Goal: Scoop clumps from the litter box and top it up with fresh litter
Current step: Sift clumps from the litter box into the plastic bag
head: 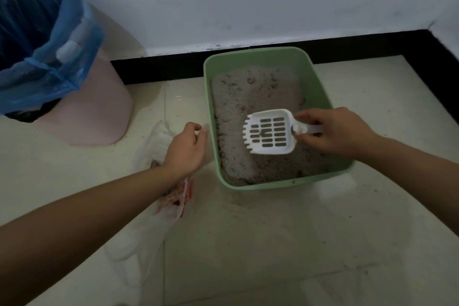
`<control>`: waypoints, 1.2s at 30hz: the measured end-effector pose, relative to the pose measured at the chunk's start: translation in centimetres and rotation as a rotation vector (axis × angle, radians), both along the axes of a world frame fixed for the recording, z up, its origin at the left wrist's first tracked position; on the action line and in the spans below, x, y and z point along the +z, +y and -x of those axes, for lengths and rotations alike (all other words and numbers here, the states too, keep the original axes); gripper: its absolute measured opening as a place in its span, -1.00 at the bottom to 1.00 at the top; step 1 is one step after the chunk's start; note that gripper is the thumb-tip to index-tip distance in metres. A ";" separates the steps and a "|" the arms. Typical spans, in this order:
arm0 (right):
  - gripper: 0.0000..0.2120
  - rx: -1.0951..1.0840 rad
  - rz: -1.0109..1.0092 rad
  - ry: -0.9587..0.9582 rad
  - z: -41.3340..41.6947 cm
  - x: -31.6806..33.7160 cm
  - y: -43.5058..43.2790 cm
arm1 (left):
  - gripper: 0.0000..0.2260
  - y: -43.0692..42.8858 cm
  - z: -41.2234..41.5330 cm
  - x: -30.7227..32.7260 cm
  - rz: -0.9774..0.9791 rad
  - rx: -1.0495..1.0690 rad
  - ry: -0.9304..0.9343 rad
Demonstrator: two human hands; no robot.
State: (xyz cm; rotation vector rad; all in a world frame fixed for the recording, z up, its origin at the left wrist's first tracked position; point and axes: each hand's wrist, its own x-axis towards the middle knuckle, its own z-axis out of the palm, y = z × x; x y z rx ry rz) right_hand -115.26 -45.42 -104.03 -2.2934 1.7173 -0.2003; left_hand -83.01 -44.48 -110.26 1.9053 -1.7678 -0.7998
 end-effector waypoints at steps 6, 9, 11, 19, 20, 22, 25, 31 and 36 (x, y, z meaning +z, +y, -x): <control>-0.55 -0.143 0.056 0.055 2.7 -1.4 -2.4 | -0.59 -1.7 2.7 -0.3 -0.009 0.043 -0.022; -0.57 -0.179 0.094 0.144 2.4 -1.5 -4.5 | -0.62 -2.8 3.4 -0.3 -0.016 0.086 -0.014; -0.57 -0.185 0.100 0.225 2.0 -1.3 -5.8 | -0.68 -3.5 3.7 -0.4 -0.007 0.104 -0.009; -0.57 -0.066 0.044 0.404 -1.4 -2.6 -10.7 | -0.60 -3.7 4.8 -2.2 0.060 0.227 0.114; -0.59 -0.044 0.040 0.377 -2.0 -3.1 -11.2 | -0.59 -3.7 4.8 -2.3 0.062 0.230 0.125; -0.62 0.008 0.024 0.289 -3.2 -4.5 -12.2 | -0.57 -3.7 4.8 -2.4 0.053 0.233 0.145; -0.62 0.123 0.011 0.141 -5.2 -7.2 -12.8 | -0.56 -3.6 4.8 -2.4 0.052 0.241 0.177; -0.62 0.132 -0.021 -0.208 -5.3 -10.0 -11.6 | -0.57 -3.7 4.7 -2.8 0.066 0.246 0.229; -0.67 0.046 -0.173 -0.385 -4.5 -9.6 -10.0 | -0.56 -3.9 4.3 -3.6 0.086 0.243 0.253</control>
